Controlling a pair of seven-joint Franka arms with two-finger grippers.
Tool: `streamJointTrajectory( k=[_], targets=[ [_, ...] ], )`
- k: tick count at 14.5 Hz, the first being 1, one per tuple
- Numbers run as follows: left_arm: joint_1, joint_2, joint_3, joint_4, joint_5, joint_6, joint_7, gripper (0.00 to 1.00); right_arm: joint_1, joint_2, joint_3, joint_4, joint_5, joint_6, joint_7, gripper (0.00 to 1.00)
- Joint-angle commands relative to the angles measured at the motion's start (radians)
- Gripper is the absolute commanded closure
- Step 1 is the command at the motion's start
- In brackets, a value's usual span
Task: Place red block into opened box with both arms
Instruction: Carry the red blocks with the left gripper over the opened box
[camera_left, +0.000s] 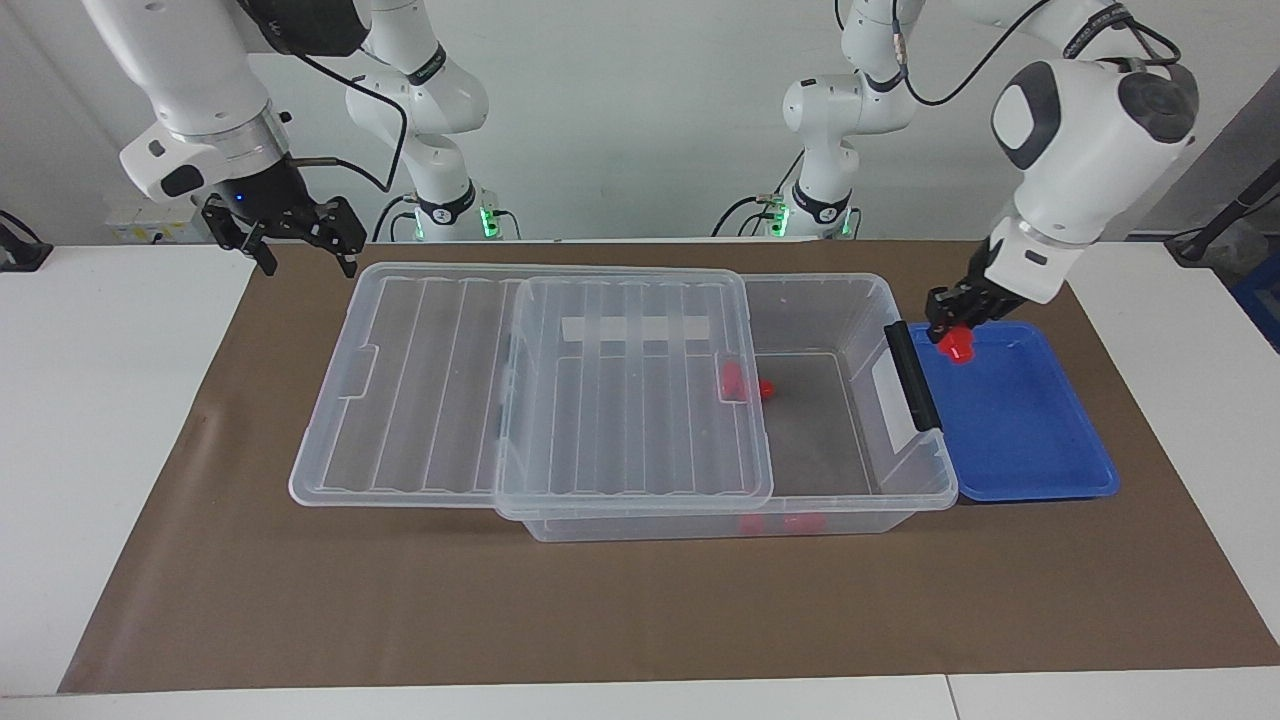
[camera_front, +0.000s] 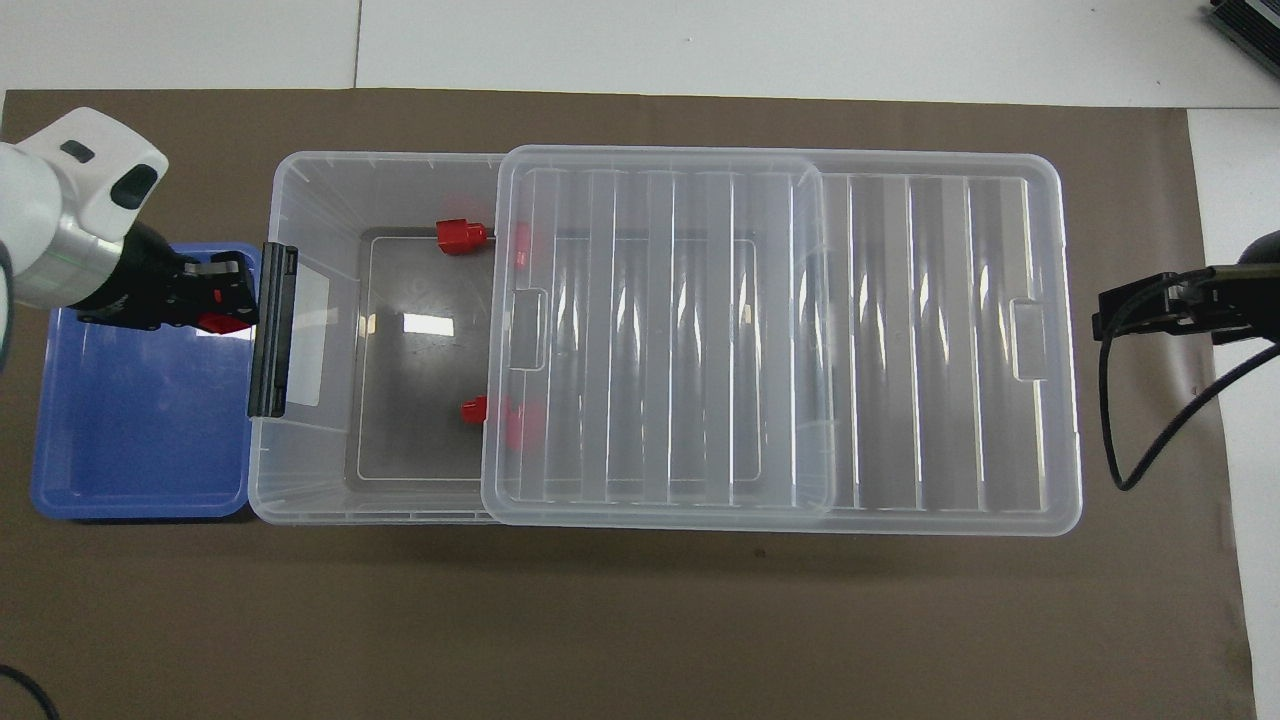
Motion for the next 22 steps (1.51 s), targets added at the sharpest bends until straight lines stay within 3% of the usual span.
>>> streamJointTrajectory(
  k=[1, 5, 10, 14, 18, 22],
  targets=[
    [-0.066, -0.033, 0.016, -0.095, -0.003, 0.113, -0.102, 1.00, -0.006, -0.003, 0.002, 0.006, 0.007, -0.014, 0.009, 0.00],
    [-0.149, -0.071, 0.016, -0.284, 0.000, 0.356, -0.176, 1.00, -0.006, -0.003, 0.002, 0.006, 0.007, -0.014, 0.009, 0.00],
    [-0.162, -0.025, 0.014, -0.378, 0.072, 0.563, -0.167, 1.00, -0.006, -0.003, 0.002, 0.006, 0.007, -0.015, 0.009, 0.00],
    [-0.162, 0.008, 0.014, -0.381, 0.171, 0.591, -0.161, 1.00, -0.006, -0.003, 0.002, 0.006, 0.007, -0.014, 0.009, 0.00],
    [-0.219, 0.114, 0.018, -0.381, 0.233, 0.684, -0.239, 1.00, -0.006, -0.005, 0.002, 0.006, 0.007, -0.018, 0.009, 0.00],
    [-0.214, 0.164, 0.018, -0.382, 0.327, 0.718, -0.268, 1.00, -0.008, -0.003, 0.002, 0.006, 0.007, -0.009, 0.012, 0.00]
  ],
)
